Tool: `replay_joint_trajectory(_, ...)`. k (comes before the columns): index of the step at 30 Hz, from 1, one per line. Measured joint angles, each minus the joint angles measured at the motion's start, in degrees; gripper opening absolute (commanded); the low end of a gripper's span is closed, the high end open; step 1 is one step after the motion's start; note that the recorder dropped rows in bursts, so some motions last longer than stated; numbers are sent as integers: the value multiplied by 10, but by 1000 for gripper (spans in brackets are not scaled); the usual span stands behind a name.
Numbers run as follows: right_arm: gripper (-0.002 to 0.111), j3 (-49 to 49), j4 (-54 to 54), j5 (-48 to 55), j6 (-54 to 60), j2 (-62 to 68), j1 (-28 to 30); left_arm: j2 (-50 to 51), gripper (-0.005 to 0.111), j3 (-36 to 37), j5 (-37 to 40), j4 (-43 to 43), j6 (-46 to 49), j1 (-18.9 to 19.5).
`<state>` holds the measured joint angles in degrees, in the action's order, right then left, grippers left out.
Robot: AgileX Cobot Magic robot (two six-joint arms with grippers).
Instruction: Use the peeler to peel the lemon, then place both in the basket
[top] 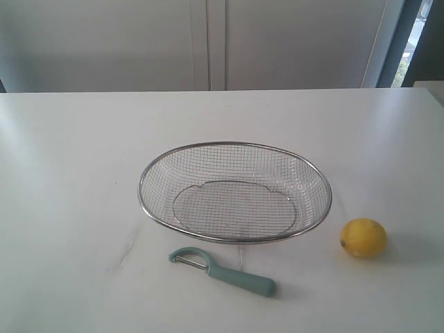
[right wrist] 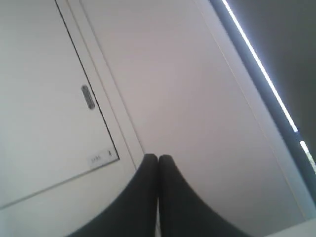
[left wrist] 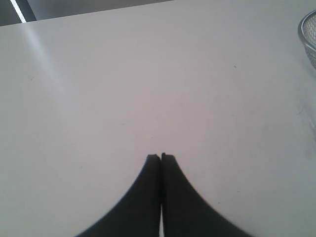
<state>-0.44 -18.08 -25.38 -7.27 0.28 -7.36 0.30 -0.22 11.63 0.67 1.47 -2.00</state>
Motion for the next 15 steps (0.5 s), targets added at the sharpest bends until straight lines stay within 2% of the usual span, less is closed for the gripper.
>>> replay_joint_trajectory(8,0,-55,0,159,142,3,0,0,0,0,0,0,0,0)
replay_joint_trajectory(15,0,-118,0,270,221,66,0,0,0,0,0,0,0,0)
